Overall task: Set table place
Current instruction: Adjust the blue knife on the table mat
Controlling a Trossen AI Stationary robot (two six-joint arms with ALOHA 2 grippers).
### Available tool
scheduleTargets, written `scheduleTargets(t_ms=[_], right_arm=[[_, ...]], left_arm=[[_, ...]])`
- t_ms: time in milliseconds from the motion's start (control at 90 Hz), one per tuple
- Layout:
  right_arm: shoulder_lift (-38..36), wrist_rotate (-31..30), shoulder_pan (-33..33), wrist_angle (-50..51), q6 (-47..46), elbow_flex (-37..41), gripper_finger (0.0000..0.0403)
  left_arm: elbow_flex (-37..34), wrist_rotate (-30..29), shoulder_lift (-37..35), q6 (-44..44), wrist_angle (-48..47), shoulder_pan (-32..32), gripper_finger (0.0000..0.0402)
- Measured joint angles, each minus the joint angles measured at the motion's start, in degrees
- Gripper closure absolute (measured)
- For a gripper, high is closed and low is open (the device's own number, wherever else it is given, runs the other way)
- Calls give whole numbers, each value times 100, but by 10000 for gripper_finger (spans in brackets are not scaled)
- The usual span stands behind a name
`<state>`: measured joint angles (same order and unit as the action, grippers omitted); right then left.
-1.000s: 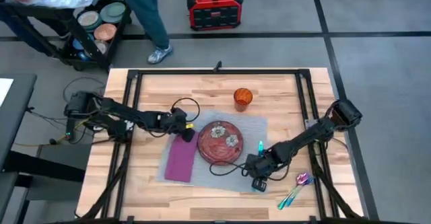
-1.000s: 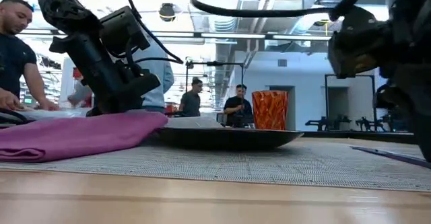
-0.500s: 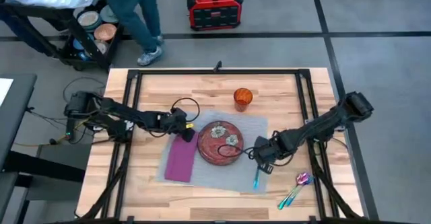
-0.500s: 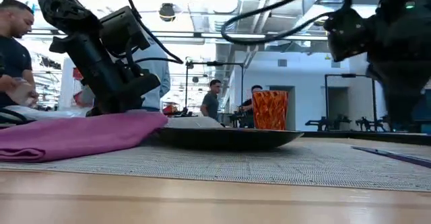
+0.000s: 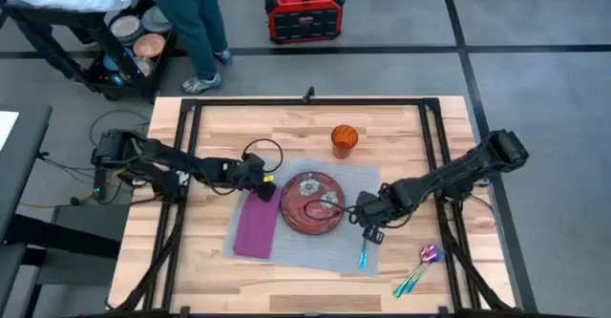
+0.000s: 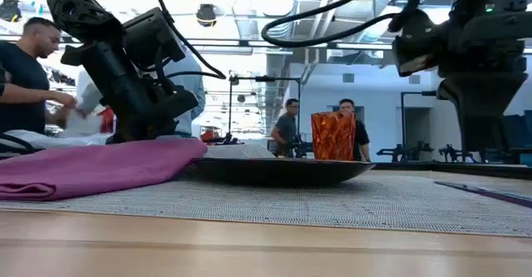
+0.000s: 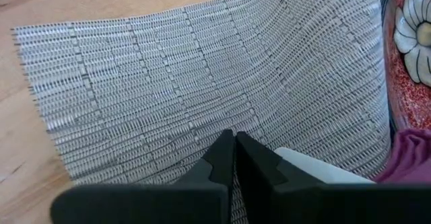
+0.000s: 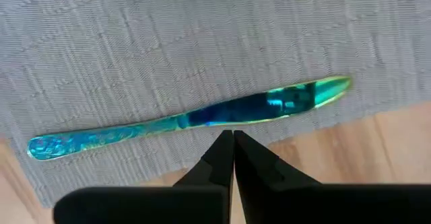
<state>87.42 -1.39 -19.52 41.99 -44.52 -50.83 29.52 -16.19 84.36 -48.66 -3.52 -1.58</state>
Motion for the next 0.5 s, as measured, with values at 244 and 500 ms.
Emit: scheduleTargets(t_ms=[244,500], right_arm=[[4,262,1,-351,-166,330,403],[4,296,136,-485,20,330,403]], left_arm=[[0,-8,0,38,-1,0,401],[0,-15,0,41,1,2,401]])
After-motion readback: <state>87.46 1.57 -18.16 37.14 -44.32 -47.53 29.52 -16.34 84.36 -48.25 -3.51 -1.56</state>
